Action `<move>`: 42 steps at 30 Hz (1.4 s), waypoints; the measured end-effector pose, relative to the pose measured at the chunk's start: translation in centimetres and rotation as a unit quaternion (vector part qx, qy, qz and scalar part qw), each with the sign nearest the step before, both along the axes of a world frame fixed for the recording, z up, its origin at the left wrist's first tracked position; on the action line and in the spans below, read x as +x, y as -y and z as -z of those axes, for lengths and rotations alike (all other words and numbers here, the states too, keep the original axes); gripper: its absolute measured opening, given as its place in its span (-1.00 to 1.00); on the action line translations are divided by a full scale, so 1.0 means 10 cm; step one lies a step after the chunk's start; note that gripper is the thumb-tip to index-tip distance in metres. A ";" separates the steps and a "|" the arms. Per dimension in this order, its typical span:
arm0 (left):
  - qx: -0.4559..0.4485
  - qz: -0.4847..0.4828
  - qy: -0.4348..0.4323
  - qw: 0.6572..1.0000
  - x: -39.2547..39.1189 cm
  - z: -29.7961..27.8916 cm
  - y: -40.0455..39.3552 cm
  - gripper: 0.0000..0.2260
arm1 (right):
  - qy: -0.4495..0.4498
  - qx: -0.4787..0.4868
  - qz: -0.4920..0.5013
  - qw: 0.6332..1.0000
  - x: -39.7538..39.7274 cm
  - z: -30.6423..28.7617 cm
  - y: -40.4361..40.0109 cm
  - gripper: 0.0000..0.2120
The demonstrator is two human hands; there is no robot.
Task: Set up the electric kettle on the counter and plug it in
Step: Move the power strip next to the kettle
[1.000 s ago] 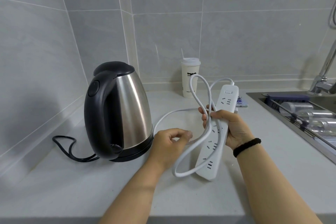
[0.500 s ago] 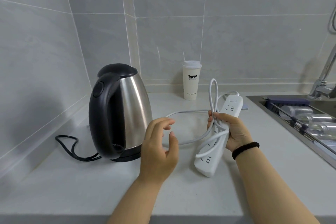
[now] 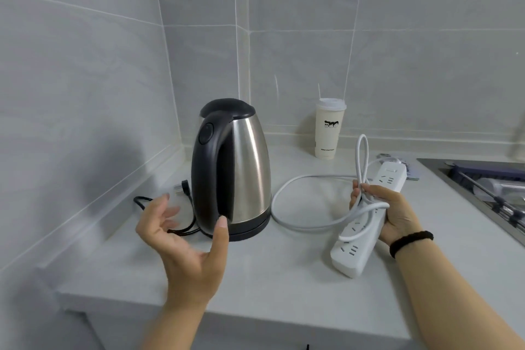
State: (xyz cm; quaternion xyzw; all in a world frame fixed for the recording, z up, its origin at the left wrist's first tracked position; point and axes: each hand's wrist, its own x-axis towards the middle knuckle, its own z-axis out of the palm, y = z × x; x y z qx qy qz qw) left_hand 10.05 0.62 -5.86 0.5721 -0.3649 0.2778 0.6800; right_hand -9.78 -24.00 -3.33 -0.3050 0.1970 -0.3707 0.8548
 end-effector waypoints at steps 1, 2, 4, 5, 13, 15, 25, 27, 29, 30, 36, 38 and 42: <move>0.020 0.000 -0.023 1.000 0.07 0.04 -0.03 -0.23 | -0.002 -0.001 -0.012 1.000 0.00 0.01 -0.02 -0.45; 0.040 0.006 -0.048 0.998 0.14 0.06 -0.06 -0.17 | -0.006 -0.001 -0.022 1.000 0.02 0.02 -0.04 -0.48; 0.084 0.036 -0.134 0.987 0.24 0.07 -0.11 -0.01 | -0.013 0.013 -0.033 0.999 0.06 0.03 -0.08 -0.62; 0.105 0.052 -0.187 0.975 0.29 0.05 -0.14 0.09 | -0.014 0.023 -0.036 0.999 0.09 0.05 -0.10 -0.62; 0.373 0.112 -0.217 0.895 0.55 0.06 -0.13 0.18 | -0.007 0.040 -0.017 0.999 0.17 0.08 -0.16 -0.42; 0.366 0.094 -0.188 0.906 0.63 0.09 -0.08 0.07 | -0.012 0.042 -0.024 0.999 0.17 0.10 -0.15 -0.37; 0.310 0.106 -0.109 0.939 0.95 0.13 0.31 -0.42 | -0.006 0.054 -0.033 0.998 0.19 0.07 -0.12 -0.52; 0.309 0.112 -0.115 0.937 0.95 0.11 0.41 -0.43 | 0.000 0.054 -0.031 0.998 0.20 0.06 -0.12 -0.53; 0.304 0.119 -0.116 0.938 0.92 0.09 0.53 -0.43 | 0.004 0.048 -0.030 0.998 0.19 0.05 -0.11 -0.59; 0.301 0.118 -0.110 0.940 0.88 0.07 0.58 -0.44 | 0.005 0.046 -0.029 0.999 0.18 0.04 -0.10 -0.63; 0.329 0.100 -0.127 0.930 0.72 -0.03 0.87 -0.29 | 0.006 0.034 -0.020 0.999 0.18 0.01 -0.10 -0.64; 0.338 0.101 -0.140 0.925 0.69 -0.03 0.97 -0.22 | 0.007 0.030 -0.014 0.999 0.18 0.00 -0.08 -0.65; 0.344 0.113 -0.146 0.921 0.63 -0.04 1.14 -0.19 | 0.007 0.008 -0.009 1.000 0.14 -0.05 -0.09 -0.66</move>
